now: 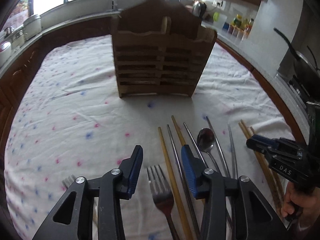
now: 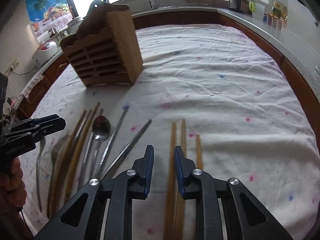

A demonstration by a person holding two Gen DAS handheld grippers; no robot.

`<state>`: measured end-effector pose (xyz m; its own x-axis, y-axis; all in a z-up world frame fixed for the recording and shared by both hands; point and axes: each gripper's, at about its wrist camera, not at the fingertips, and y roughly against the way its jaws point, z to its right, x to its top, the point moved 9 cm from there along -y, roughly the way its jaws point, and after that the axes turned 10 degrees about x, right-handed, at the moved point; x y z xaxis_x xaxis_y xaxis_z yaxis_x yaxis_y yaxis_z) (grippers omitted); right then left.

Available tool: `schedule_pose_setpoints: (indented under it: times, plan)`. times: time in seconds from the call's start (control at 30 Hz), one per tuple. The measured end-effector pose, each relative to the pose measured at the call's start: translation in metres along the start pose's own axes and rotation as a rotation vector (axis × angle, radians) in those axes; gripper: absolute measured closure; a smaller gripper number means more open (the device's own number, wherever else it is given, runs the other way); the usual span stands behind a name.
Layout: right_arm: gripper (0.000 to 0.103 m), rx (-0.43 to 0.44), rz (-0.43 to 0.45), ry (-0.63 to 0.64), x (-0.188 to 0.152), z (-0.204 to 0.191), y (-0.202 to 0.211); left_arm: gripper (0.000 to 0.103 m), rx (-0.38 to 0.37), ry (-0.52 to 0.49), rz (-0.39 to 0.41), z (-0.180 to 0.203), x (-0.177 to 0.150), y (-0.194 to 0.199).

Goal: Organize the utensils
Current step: 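Lower the left tool onto a wooden chopstick while the right tool lowers onto another wooden chopstick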

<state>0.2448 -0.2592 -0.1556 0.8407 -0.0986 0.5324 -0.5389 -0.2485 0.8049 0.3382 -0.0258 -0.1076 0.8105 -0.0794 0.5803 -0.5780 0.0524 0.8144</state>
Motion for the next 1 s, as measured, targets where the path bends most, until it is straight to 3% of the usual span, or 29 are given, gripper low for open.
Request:
schedule_pose_setpoints:
  times: [0.23, 0.43, 0.57, 0.83, 1.0]
  plan:
    - [0.082, 0.025, -0.042, 0.012, 0.006, 0.002, -0.01, 0.08, -0.006, -0.034, -0.108, 0.011, 0.004, -0.05]
    - [0.085, 0.023, -0.059, 0.024, 0.011, 0.001, -0.017, 0.083, -0.039, -0.077, -0.138, 0.023, 0.013, -0.064]
    - [0.091, 0.011, -0.048, 0.026, 0.01, 0.002, -0.017, 0.091, 0.034, -0.166, -0.111, 0.034, 0.012, -0.072]
    - [0.093, 0.035, -0.045, 0.001, 0.011, 0.006, -0.016, 0.094, -0.045, -0.073, -0.153, 0.024, 0.011, -0.077]
    - [0.094, 0.039, -0.038, -0.004, 0.01, 0.006, -0.016, 0.093, -0.039, -0.083, -0.133, 0.021, 0.007, -0.068]
